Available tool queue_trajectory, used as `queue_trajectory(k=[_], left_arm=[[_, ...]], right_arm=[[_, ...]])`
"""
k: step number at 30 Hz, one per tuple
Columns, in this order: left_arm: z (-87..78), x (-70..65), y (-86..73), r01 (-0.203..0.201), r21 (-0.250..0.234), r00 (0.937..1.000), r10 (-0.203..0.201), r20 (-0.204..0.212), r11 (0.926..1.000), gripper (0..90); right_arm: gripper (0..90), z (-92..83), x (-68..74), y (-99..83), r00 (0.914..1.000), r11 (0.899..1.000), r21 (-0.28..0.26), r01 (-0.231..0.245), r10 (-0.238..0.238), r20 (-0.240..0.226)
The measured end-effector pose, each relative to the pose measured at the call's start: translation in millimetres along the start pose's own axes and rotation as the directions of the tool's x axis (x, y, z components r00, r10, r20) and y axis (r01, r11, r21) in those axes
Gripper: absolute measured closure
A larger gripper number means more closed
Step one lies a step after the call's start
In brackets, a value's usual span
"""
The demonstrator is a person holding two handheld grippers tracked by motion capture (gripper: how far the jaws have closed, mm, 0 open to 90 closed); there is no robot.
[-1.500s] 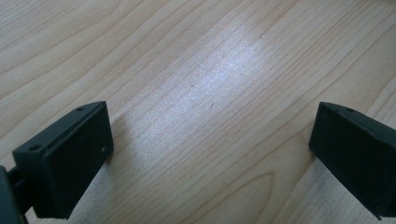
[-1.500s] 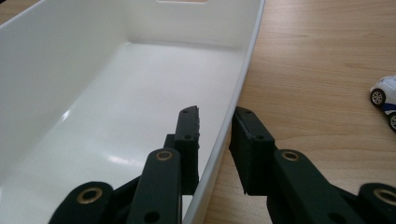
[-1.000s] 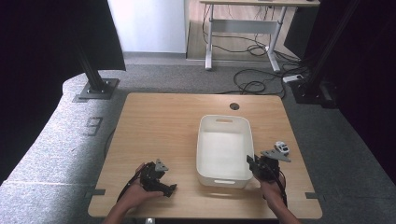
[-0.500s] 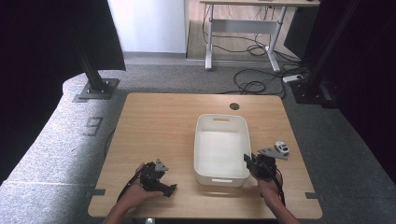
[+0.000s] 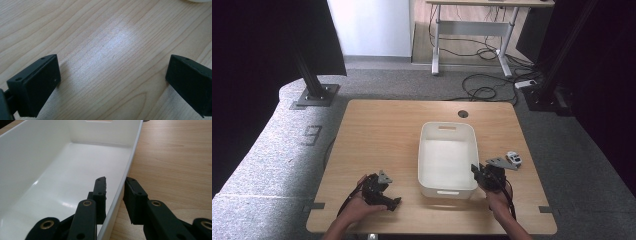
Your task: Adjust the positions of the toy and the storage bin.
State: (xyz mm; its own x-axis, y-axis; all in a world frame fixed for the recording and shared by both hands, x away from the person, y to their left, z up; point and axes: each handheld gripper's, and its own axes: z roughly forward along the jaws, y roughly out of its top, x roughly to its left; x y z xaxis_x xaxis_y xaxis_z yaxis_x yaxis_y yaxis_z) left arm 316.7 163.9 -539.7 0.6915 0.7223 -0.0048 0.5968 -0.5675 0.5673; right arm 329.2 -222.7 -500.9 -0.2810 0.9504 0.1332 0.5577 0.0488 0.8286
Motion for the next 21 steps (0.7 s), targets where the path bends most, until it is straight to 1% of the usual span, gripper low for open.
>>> queue_trajectory(k=[21], left_arm=[[0.0,0.0,0.0,0.001,0.0,1.0,-0.001,0.0,1.0,0.0]], right_arm=[[71.4,7.9,8.6,3.6,0.9999,1.0,0.002,-0.005,0.005,-0.011]])
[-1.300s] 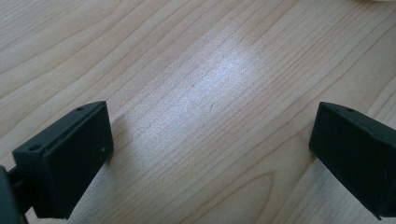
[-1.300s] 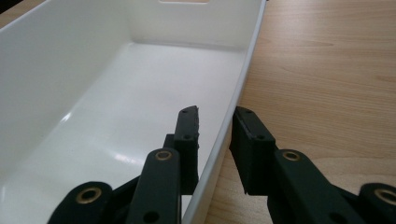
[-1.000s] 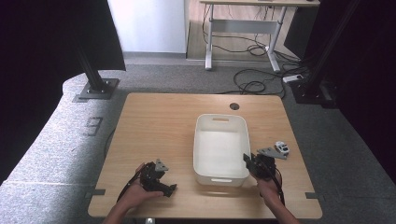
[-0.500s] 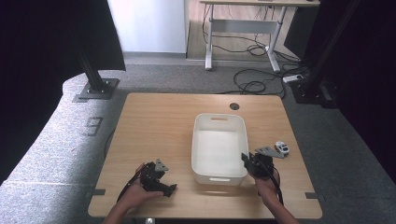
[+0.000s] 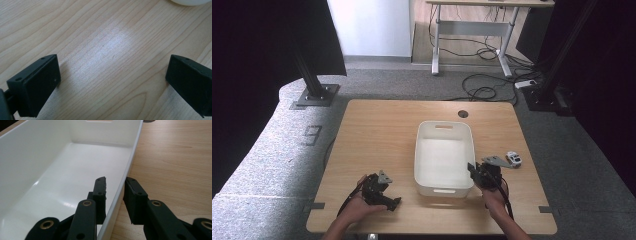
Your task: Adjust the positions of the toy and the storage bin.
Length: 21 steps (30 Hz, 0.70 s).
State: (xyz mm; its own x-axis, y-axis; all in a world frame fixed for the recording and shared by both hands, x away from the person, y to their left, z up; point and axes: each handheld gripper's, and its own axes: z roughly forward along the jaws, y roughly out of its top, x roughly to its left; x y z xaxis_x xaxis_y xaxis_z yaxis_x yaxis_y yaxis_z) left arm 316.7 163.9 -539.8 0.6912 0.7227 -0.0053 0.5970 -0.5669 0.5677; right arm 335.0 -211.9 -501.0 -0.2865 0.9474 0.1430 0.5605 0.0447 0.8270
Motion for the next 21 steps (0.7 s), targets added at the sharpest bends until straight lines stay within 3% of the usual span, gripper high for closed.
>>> queue_trajectory(k=[21], left_arm=[[0.0,0.1,-0.1,-0.001,-0.001,1.0,0.001,0.0,1.0,0.0]], right_arm=[[71.0,8.5,7.7,3.4,0.9998,1.0,-0.003,-0.007,0.007,-0.018]])
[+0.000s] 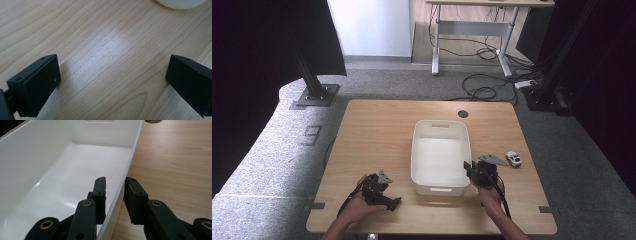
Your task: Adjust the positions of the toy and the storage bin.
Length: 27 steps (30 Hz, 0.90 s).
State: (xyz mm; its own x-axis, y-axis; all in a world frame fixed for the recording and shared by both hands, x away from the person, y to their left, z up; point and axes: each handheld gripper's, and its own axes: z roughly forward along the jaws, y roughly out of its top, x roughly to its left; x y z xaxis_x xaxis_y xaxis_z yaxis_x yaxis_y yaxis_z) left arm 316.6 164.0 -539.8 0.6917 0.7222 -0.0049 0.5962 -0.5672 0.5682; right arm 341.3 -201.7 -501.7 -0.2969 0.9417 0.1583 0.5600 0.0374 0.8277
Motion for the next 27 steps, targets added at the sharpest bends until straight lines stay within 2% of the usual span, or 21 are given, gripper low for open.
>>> queue_trajectory(k=[17,27], left_arm=[[0.0,0.1,-0.1,-0.001,-0.001,1.0,0.001,0.001,1.0,0.0],[0.0,0.2,-0.3,-0.002,-0.002,1.0,0.002,0.001,1.0,0.0]], right_arm=[[67.5,1.8,4.8,-1.7,0.9994,1.0,0.007,-0.014,0.015,-0.03],[65.5,2.9,7.2,-2.1,0.9992,1.0,0.004,0.003,-0.003,-0.041]])
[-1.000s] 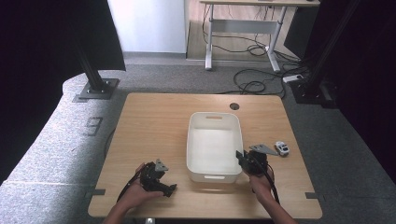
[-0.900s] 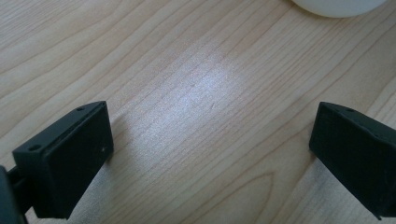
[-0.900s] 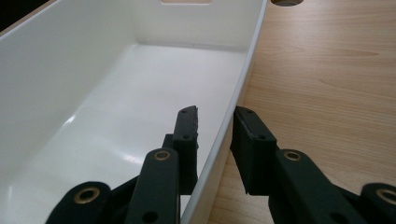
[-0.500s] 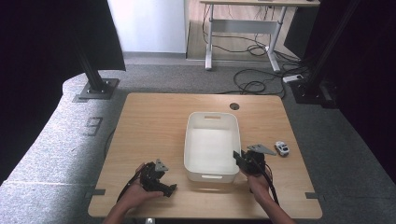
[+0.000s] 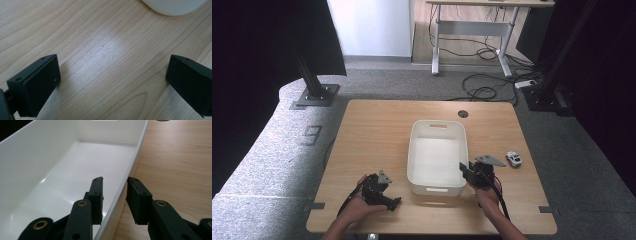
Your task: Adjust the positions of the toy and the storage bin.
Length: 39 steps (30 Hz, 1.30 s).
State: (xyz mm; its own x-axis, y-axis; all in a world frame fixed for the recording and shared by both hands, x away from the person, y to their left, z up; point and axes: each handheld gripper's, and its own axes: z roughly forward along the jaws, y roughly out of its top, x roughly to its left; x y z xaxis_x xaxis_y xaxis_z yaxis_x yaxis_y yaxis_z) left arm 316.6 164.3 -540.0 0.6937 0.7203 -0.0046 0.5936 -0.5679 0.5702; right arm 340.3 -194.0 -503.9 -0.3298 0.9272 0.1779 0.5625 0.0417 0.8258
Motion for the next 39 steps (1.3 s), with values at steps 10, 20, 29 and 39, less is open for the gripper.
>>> queue_trajectory(k=[10,20,29,39], left_arm=[[0.1,0.2,-0.3,-0.002,-0.003,1.0,0.002,0.002,1.0,0.0],[0.1,0.4,-0.4,-0.005,-0.005,1.0,0.005,0.003,1.0,0.0],[0.1,0.4,-0.3,-0.004,-0.004,1.0,0.004,0.003,1.0,0.0],[-1.9,-0.5,-2.5,0.012,0.001,0.9999,-0.012,-0.008,0.9999,0.0]], right_arm=[[39.9,-9.2,-11.8,0.6,0.9976,0.999,-0.035,0.024,-0.026,-0.064],[34.9,-23.0,-14.4,2.9,0.9851,0.989,-0.04,0.142,-0.145,-0.092],[35.1,-31.7,-18.8,5.3,0.9832,0.988,-0.044,0.146,-0.15,-0.105],[35.2,-43.3,-34.1,9.2,0.9801,0.988,-0.05,0.146,-0.152,-0.128]])
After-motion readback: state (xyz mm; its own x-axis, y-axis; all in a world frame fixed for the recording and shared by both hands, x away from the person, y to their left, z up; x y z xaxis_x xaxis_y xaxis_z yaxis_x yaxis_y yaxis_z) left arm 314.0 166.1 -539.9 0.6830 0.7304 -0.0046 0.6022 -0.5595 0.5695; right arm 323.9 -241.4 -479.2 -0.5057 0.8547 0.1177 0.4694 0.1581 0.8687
